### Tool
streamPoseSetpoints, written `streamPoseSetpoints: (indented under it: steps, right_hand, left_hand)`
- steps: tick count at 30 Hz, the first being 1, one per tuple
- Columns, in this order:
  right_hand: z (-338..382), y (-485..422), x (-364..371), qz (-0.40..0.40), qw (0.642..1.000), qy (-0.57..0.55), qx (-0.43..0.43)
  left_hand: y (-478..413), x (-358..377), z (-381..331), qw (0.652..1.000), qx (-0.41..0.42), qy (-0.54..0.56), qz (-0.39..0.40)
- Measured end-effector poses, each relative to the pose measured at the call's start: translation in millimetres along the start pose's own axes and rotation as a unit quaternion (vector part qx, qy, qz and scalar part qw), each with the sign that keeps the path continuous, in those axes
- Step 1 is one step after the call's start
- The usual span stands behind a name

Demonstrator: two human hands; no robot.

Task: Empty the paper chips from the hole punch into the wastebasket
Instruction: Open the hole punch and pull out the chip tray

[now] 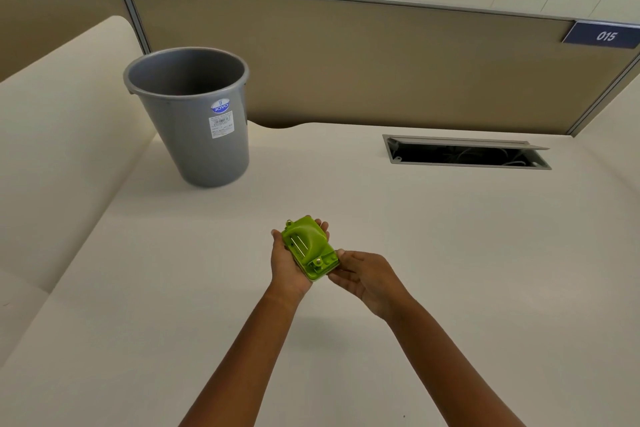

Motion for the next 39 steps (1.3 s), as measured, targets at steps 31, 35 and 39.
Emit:
streamPoseSetpoints:
  steps: [31,35,39]
  right_hand:
    - [47.3,-31.5,5.1,-0.036,0.978,0.2,-0.049]
    - [35.7,-33.8,7.3,-0.014,0.988,0.152,0.009]
    - [25.3,-34.8,6.6,0.001,0.995,0.094,0.041]
  left_hand:
    - [2.7,2.7,30.5,0.985,-0.115,-0.121,0.049]
    - [0.9,-0.6,28.9,0.983,-0.117,-0.139,0.041]
    - [0.3,-2.5,28.2,0.982,-0.116,-0.147,0.027]
Point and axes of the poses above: each hand's wrist, its own y-axis away from the middle knuckle, its own x-axis out of the palm, z = x × y, the point moved 9 cm from there along -y, towards the middle knuckle, and after that the axes turned 5 degrees about -x, right-handed, at the moved point
